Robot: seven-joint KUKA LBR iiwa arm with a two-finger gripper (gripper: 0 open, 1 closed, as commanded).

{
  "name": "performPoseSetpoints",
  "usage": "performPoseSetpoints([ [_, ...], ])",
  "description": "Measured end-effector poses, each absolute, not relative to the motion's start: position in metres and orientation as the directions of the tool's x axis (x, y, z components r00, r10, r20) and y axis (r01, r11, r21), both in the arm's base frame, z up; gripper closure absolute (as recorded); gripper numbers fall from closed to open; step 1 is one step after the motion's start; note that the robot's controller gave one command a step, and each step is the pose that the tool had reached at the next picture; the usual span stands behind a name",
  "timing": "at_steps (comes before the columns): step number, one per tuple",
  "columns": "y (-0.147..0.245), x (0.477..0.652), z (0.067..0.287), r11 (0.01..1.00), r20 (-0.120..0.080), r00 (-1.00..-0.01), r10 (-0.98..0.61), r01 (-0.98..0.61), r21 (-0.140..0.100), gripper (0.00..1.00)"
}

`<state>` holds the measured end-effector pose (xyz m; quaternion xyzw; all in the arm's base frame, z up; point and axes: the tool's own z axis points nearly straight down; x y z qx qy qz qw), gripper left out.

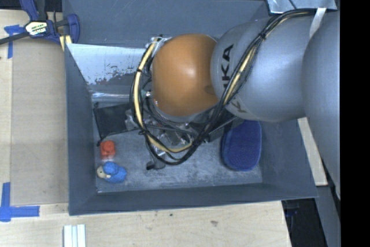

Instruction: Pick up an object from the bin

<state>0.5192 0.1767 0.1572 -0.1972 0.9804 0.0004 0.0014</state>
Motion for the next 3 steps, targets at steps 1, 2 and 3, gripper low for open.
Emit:
performPoseSetpoints([
  [1,0.039,0.506,0.116,0.906,0.002,-0.906,-0.424,-0.424,0.001,0.0],
  [2,0.06,0.588,0.118,0.991,-0.007,-0.99,-0.137,-0.137,0.0,0.0],
  [3,0.175,0.562,0.105,0.987,-0.001,-0.987,-0.161,-0.161,0.004,0.0],
])
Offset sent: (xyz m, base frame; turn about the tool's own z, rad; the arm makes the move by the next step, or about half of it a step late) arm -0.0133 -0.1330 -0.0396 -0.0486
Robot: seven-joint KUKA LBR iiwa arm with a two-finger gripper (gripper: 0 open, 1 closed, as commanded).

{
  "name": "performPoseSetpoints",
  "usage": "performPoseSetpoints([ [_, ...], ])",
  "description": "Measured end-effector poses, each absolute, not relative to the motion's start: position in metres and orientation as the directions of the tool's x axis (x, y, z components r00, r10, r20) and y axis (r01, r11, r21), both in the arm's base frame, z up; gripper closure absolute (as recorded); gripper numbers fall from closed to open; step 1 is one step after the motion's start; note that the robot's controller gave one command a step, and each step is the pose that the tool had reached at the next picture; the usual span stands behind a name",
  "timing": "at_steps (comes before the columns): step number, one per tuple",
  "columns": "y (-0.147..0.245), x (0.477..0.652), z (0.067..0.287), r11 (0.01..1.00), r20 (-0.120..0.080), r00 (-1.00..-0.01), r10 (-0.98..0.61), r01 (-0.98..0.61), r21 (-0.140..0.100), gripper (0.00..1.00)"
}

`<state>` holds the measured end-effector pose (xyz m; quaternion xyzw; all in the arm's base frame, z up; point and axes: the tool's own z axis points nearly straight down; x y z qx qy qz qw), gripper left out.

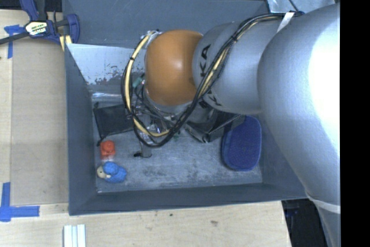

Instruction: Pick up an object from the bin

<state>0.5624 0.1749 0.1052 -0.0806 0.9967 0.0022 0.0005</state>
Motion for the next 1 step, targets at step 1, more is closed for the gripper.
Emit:
performPoseSetpoints([
  [1,0.1543,0.5988,0.07,0.972,-0.004,-0.972,-0.233,-0.233,0.0,0.0],
])
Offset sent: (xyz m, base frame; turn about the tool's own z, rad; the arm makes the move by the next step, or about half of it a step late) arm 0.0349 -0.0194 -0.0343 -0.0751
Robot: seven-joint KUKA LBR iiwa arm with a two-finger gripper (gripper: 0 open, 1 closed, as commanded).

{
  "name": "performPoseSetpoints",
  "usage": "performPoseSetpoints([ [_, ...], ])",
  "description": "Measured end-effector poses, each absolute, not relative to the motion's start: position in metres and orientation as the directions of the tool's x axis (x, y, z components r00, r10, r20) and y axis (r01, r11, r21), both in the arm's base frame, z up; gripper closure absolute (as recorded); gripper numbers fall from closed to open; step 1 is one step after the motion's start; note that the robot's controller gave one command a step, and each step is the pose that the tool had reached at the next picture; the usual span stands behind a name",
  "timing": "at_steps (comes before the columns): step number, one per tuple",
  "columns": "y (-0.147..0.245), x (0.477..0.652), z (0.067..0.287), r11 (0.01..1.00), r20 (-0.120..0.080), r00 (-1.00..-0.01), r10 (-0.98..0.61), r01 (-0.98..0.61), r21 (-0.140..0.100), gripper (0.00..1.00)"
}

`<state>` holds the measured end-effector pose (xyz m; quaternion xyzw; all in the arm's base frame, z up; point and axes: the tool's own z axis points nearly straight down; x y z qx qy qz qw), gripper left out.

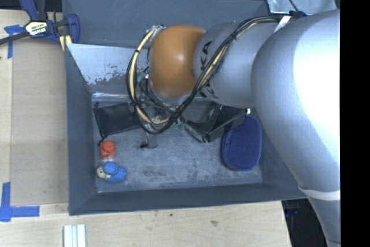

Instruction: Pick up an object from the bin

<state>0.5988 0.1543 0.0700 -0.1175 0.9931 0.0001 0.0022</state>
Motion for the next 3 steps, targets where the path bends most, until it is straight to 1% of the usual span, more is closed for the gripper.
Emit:
performPoseSetpoints([
  [1,0.155,0.599,0.072,0.972,-0.007,-0.972,-0.233,-0.233,0.001,1.0],
  [2,0.173,0.619,0.211,0.971,-0.014,-0.971,-0.239,-0.239,0.0,1.0],
  [3,0.171,0.62,0.365,0.94,-0.014,-0.94,-0.341,-0.341,-0.001,1.0],
])
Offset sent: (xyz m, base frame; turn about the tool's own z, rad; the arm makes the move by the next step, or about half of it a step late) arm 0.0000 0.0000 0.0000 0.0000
